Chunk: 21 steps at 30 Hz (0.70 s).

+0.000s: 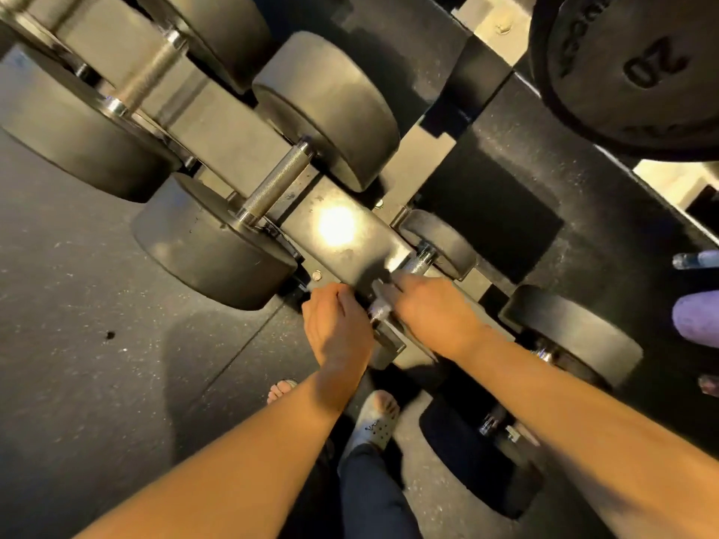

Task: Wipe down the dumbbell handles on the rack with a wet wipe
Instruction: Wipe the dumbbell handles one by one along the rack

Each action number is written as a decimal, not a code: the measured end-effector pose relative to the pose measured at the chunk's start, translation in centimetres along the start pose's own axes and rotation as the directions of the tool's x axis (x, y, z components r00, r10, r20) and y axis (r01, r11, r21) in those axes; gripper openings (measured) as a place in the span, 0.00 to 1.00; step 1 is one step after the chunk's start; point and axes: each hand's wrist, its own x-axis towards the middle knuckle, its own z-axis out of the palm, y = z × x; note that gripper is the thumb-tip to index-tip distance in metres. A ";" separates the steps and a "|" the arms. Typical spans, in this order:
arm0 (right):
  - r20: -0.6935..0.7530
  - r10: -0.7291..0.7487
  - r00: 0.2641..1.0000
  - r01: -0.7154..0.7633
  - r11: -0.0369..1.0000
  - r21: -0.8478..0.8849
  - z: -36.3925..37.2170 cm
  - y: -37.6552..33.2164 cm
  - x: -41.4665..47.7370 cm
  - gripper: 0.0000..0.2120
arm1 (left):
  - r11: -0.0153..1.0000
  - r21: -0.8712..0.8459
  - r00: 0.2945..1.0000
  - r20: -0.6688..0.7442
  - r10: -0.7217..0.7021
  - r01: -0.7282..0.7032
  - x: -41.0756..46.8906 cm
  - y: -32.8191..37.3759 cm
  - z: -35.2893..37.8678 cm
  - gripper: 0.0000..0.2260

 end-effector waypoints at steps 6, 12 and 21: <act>-0.200 0.429 0.881 -0.419 0.904 0.090 0.4 -0.9 -0.6 0.23 | 0.998 0.045 0.997 0.064 0.044 -0.047 1.0 -0.4 -0.4 0.14; -0.038 0.494 0.869 -0.371 0.698 0.613 3.1 -5.6 -2.2 0.18 | 0.995 0.072 0.992 0.110 0.059 -0.068 2.0 -1.3 -0.2 0.17; 0.708 0.687 0.164 0.102 -0.726 0.680 0.3 -1.7 -0.2 0.03 | 0.991 0.091 0.986 0.148 0.080 -0.094 2.4 -1.2 -0.2 0.14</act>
